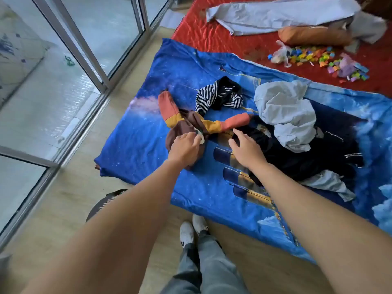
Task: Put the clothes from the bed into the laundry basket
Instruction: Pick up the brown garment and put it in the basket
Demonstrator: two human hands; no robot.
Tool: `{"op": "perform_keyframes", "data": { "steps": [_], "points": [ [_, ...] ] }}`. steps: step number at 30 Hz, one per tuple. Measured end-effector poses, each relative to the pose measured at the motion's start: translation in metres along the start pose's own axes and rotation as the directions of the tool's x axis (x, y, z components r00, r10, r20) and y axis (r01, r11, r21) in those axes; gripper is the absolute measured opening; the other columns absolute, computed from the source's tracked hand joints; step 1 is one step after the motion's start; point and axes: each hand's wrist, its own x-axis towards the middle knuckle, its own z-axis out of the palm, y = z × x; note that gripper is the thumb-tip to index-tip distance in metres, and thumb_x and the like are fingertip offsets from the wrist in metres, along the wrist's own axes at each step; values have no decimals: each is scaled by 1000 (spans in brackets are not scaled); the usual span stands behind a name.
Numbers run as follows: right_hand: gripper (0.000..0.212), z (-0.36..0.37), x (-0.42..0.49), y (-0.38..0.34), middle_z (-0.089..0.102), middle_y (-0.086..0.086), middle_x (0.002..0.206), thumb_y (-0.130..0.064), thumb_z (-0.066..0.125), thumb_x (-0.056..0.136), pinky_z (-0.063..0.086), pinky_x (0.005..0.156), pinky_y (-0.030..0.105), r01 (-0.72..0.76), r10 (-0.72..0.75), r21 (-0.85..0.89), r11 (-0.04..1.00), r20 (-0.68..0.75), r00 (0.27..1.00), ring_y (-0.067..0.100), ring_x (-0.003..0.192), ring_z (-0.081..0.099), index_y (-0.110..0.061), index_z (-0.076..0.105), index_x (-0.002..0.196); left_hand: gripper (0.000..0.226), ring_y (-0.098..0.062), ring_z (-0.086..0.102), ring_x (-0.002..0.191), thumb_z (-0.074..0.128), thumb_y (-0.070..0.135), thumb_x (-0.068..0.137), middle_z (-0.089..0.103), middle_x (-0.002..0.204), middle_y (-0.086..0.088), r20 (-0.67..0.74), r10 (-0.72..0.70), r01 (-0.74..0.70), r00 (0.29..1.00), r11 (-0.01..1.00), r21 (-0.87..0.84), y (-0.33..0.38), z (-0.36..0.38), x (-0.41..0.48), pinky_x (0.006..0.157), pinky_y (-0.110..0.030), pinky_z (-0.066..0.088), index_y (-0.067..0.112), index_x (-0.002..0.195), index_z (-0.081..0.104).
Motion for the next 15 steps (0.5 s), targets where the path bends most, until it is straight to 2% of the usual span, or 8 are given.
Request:
{"op": "perform_keyframes", "data": {
  "steps": [2,3,6,7,10,13,15],
  "points": [
    [58,21,18,-8,47,6,154,-51,39,98,36,113,47,-3,3,5,1000,54,999,30,141,43,-29,38,152,64,-33,59,119,21,44,94,66,125,-15,4,-47,47,999,998,-50,-19,1,8,106,-46,43,8,123,64],
    [59,32,24,-10,47,5,155,-53,40,97,37,112,47,-19,16,30,999,96,995,30,141,44,-31,38,151,63,-34,59,118,21,43,94,66,125,-17,11,-78,79,997,993,-93,-28,3,11,105,-47,44,7,123,64],
    [65,73,50,-16,46,6,154,-60,44,92,40,111,46,-113,78,127,985,254,964,30,139,45,-37,35,152,41,-40,58,110,29,43,101,67,114,-19,35,-273,271,962,923,-272,-67,14,35,97,-49,48,17,92,60],
    [67,85,60,-17,46,6,154,-62,46,91,40,109,45,-149,97,156,976,298,950,31,139,44,-38,33,152,38,-38,58,109,31,47,99,67,112,-17,41,-324,319,945,891,-324,-80,19,43,96,-49,48,22,88,57],
    [73,120,92,-24,45,5,155,-65,55,86,39,108,43,-304,164,337,891,386,908,30,140,44,-39,35,150,51,-27,58,111,32,58,97,66,116,-1,93,-390,391,916,821,-417,-114,37,67,96,-43,45,19,114,60],
    [84,147,119,-24,36,-4,160,-72,61,76,43,105,57,-530,291,504,682,478,829,32,139,42,-45,29,150,60,-14,51,115,29,64,100,53,128,11,124,-445,430,887,700,-570,-142,52,94,93,-31,33,23,139,49],
    [94,164,136,-19,28,-5,164,-77,63,69,41,102,65,-612,334,531,585,530,779,36,141,39,-50,22,150,63,-7,47,113,28,65,101,48,131,15,161,-493,465,855,592,-658,-157,60,116,94,-26,30,23,147,42]
  ]
}}
